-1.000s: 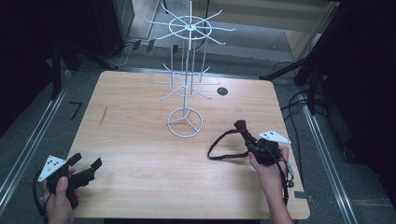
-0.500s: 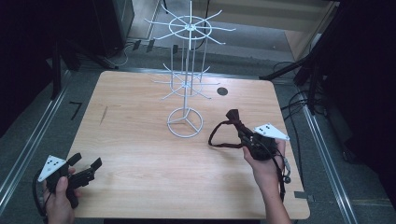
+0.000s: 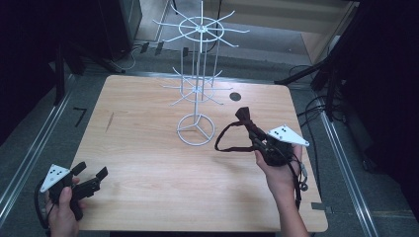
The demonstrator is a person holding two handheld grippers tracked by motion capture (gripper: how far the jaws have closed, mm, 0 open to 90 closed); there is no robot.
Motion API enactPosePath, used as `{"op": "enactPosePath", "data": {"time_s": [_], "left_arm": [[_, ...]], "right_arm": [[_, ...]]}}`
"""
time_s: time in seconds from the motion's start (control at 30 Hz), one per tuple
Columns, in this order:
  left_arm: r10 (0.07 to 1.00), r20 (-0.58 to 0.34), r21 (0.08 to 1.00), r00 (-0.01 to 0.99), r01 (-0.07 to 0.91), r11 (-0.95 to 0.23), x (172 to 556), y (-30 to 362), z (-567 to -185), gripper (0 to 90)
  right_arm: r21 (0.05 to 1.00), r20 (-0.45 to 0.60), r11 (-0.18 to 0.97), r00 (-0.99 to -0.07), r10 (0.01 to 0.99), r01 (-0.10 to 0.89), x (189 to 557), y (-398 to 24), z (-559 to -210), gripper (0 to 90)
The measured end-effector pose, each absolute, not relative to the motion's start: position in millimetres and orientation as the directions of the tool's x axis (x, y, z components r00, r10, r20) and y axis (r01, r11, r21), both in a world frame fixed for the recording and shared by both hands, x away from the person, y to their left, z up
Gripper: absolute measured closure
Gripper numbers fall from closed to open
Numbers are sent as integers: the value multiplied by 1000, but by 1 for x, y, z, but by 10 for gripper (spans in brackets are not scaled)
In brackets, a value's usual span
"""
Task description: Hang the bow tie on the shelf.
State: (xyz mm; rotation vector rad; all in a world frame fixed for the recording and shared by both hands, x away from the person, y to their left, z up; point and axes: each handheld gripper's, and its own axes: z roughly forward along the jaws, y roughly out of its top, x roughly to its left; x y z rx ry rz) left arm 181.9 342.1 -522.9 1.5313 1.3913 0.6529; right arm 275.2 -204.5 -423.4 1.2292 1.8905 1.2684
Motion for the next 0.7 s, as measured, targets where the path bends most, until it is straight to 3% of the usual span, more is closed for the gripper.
{"op": "enactPosePath", "data": {"time_s": [0.7], "left_arm": [[956, -200, 883, 215, 463, 81, 182, 342, -523, 144]], "right_arm": [[946, 38, 124, -480, 877, 301, 277, -186, -393, 740]]}}
